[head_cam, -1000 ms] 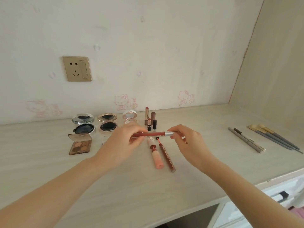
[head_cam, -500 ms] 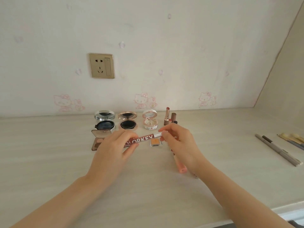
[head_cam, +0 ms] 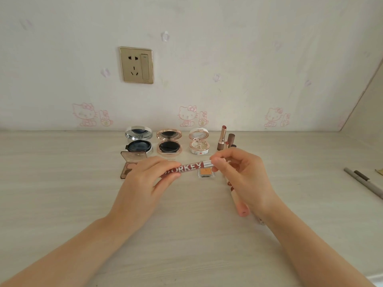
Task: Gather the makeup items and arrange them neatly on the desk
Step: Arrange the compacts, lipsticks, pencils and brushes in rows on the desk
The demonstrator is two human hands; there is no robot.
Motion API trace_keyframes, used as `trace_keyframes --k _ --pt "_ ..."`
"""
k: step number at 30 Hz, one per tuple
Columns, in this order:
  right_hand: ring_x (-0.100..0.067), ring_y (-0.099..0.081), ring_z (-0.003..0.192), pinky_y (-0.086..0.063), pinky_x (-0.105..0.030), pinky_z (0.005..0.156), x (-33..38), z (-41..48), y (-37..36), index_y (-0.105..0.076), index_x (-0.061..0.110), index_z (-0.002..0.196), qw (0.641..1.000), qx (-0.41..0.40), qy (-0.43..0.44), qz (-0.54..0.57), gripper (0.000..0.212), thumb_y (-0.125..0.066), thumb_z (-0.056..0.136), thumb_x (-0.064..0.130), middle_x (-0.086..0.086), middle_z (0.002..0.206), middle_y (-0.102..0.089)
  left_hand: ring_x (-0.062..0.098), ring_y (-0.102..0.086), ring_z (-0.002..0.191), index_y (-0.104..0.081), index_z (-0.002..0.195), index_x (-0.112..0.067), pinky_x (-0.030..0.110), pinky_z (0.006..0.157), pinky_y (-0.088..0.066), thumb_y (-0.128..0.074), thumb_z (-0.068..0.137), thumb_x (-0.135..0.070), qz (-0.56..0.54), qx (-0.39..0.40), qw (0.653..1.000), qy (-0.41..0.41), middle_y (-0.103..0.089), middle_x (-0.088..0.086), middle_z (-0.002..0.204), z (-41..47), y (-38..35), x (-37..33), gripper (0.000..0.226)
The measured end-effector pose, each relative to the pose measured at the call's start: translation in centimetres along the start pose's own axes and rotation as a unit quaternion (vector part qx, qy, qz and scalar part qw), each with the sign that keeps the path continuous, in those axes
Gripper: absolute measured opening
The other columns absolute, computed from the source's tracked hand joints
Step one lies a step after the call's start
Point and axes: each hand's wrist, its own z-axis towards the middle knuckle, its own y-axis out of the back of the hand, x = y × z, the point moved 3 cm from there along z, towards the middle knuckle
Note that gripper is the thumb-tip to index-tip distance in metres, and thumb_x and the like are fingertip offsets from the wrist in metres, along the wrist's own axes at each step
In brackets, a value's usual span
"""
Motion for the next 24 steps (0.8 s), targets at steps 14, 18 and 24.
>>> trace_keyframes --k 14,18,24 --pt "-0.027 -0.036 0.029 -0.032 -0.033 0.030 0.6 -1.2 0.1 -0.063 0.022 0.073 0.998 0.022 -0.045 -0.029 0.031 -0.048 0.097 0.035 0.012 0.054 -0.052 -0.003 -0.056 0.096 -0.063 0.112 -0.022 0.005 0.085 -0.034 -0.048 0.096 -0.031 -0.029 0.049 0.998 0.021 -0.062 -0.017 0.101 -0.3 -0.5 -0.5 0.025" --pt "-0.023 -0.035 0.032 -0.043 -0.045 0.039 0.7 -1.2 0.0 -0.066 0.024 0.074 0.999 0.026 -0.025 -0.027 0.026 -0.053 0.095 0.028 0.007 0.063 -0.062 -0.001 -0.051 0.089 -0.050 0.107 -0.037 0.008 0.080 -0.034 -0.047 0.093 -0.044 -0.025 0.081 0.995 0.042 -0.056 -0.016 0.094 -0.6 -0.5 -0.5 0.016" --pt "-0.003 -0.053 0.042 -0.040 -0.012 0.050 0.9 -1.2 -0.2 -0.067 0.020 0.097 0.999 0.039 0.005 -0.022 0.014 -0.059 0.092 0.010 -0.005 0.082 -0.066 0.007 -0.056 0.087 -0.050 0.097 -0.036 0.019 0.079 -0.039 -0.047 0.092 -0.050 0.007 0.076 0.996 0.048 -0.060 -0.012 0.089 -0.6 -0.5 -0.1 0.015"
